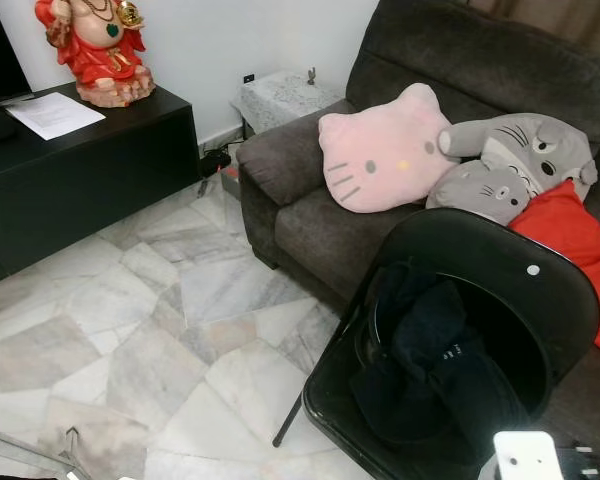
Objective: Hang hanger
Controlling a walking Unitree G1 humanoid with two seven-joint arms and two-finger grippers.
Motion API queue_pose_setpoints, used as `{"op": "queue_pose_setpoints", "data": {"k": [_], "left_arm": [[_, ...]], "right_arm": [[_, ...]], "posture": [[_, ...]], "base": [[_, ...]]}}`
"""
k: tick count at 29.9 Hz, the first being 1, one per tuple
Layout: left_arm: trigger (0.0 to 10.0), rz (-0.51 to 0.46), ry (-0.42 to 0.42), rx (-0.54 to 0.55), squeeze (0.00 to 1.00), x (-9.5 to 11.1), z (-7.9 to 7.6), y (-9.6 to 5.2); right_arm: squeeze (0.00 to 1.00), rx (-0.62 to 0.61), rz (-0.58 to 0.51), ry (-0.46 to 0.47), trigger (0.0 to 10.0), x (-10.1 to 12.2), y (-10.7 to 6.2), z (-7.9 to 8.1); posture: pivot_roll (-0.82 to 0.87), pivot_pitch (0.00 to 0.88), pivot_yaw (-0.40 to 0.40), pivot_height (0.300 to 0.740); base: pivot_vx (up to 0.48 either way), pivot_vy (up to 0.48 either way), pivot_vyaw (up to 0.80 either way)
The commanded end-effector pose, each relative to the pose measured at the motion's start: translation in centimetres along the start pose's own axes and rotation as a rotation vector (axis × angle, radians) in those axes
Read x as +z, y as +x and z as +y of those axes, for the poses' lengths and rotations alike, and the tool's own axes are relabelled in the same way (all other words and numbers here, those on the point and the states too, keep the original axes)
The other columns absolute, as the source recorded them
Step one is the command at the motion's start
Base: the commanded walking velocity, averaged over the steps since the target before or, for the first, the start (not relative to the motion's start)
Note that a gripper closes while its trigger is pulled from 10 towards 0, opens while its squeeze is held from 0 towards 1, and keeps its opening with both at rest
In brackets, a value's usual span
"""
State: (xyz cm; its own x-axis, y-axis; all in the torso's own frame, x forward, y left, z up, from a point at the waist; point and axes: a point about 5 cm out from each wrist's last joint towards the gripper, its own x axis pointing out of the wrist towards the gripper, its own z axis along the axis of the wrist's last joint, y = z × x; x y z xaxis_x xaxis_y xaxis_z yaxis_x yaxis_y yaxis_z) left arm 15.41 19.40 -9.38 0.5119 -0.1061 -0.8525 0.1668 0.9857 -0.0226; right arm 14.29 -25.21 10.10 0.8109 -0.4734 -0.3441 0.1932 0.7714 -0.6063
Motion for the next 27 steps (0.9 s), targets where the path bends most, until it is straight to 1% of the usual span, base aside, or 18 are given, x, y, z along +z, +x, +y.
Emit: {"op": "queue_pose_setpoints", "data": {"k": [1,4,6,8,12,14,23,27], "left_arm": [[10.0,0.034,-0.007,-0.006,0.0,-0.9,-0.2,-0.1],[10.0,0.034,-0.007,-0.007,0.0,-0.9,-0.2,-0.1],[10.0,0.033,-0.008,-0.007,0.0,-0.9,-0.2,-0.1],[10.0,0.034,-0.007,-0.007,0.0,-0.9,-0.2,-0.1],[10.0,0.034,-0.007,-0.007,0.0,-0.9,-0.2,-0.1],[10.0,0.033,-0.01,-0.007,0.0,-0.9,-0.2,-0.1],[10.0,0.033,-0.012,-0.008,0.0,-0.9,-0.3,-0.1],[10.0,0.033,-0.012,-0.009,0.0,-0.9,-0.3,-0.1]], "right_arm": [[0.0,0.004,-0.033,-0.005,10.0,0.5,-0.2,-0.2],[0.0,0.013,-0.043,0.007,10.0,0.6,-0.2,-0.1],[0.0,0.038,-0.064,-0.007,10.0,0.9,-0.1,0.1],[0.0,0.091,-0.089,-0.042,10.0,1.1,-0.1,0.6],[0.0,0.143,-0.093,-0.041,10.0,1.0,0.1,1.0],[0.0,0.2,-0.105,-0.059,10.0,1.2,0.2,1.5],[0.0,0.235,-0.108,-0.093,10.0,1.0,0.5,1.7],[0.0,0.248,-0.114,-0.11,10.0,1.0,1.0,1.9]], "posture": [[-0.36,0.133,-0.065,0.74],[-0.36,0.133,-0.065,0.74],[-0.36,0.133,-0.065,0.74],[-0.36,0.134,-0.066,0.74],[-0.36,0.134,-0.067,0.74],[-0.35,0.133,-0.069,0.74],[-0.36,0.136,-0.069,0.74],[-0.36,0.136,-0.069,0.74]], "base": [[0.0,0.0,0.0],[0.0,0.0,0.0],[0.0,0.0,0.0],[0.0,0.0,0.0],[0.0,0.0,0.0],[0.0,0.0,0.0],[0.0,0.0,0.0],[0.0,0.0,0.0]]}}
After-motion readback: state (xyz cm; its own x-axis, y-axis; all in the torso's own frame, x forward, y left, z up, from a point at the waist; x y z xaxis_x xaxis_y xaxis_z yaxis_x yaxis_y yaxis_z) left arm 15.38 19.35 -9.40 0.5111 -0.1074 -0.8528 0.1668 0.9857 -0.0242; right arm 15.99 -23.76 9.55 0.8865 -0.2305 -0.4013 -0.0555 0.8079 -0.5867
